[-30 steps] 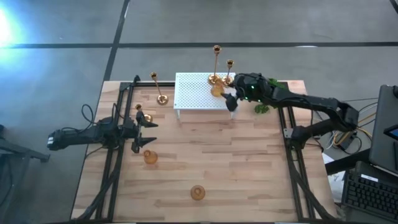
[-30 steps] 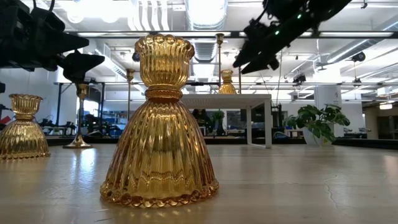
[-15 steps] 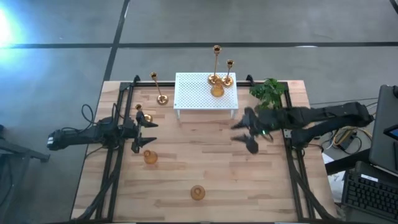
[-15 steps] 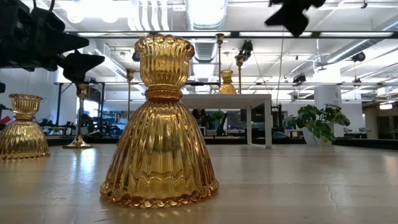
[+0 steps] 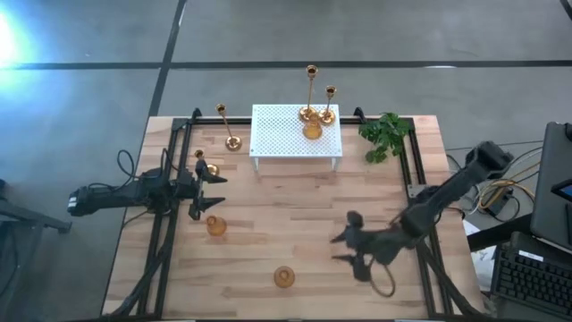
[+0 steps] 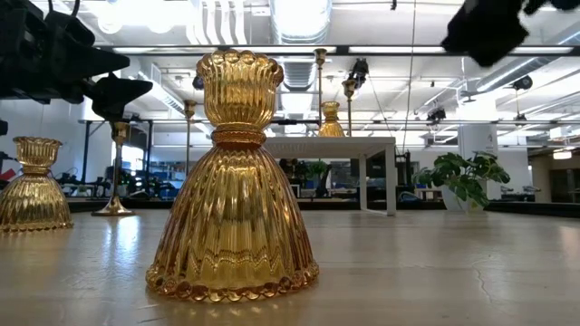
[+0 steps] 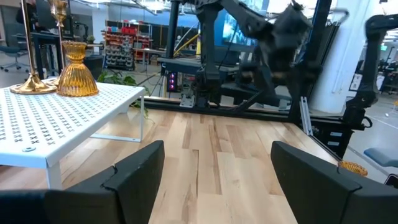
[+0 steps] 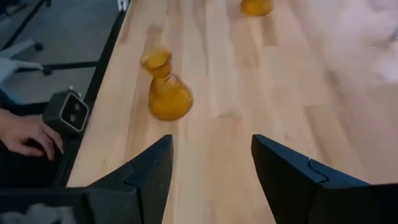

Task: Pick & Place candle stick holders
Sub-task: Put the bottom orange candle holder on the shelf

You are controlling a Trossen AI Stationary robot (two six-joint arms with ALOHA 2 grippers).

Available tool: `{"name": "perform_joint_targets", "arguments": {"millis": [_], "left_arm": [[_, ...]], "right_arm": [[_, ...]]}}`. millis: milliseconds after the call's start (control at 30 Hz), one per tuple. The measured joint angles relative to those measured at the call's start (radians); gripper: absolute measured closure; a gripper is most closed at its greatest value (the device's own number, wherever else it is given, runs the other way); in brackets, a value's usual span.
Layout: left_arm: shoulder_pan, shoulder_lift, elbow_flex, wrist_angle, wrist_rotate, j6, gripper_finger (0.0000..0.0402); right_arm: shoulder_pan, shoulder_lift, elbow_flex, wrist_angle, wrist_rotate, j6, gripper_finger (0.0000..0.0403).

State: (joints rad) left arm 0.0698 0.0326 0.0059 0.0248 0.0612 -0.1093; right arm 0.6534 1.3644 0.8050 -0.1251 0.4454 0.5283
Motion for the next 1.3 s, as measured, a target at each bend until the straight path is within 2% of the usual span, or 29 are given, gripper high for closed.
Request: {"name": "perform_joint_targets", "arguments": {"millis": [233, 433, 567, 867, 1300], "left_arm": [[0.0, 0.0, 0.0, 0.0, 0.0, 0.0, 0.0101], [0.0, 0.0, 0.0, 0.0, 0.0, 0.0, 0.0101], [0.0, 0.0, 0.0, 0.0, 0.0, 0.0, 0.0101], [0.0, 0.0, 0.0, 0.0, 0.0, 0.0, 0.0101], [0.0, 0.0, 0.0, -0.001, 0.0, 0.0, 0.0101]], "right_arm": [[-0.023, 0.236, 0.025, 0.177, -0.011, -0.003, 0.0193], [-0.062, 0.374, 0.039, 0.381, -0.166, -0.011, 0.0193], [-0.075, 0.435, 0.051, 0.503, -0.209, -0.048, 0.0192], [-0.104, 0.568, 0.159, 0.514, -0.21, -0.159, 0.0187], [-0.117, 0.76, 0.43, 0.471, -0.244, -0.163, 0.013]]}}
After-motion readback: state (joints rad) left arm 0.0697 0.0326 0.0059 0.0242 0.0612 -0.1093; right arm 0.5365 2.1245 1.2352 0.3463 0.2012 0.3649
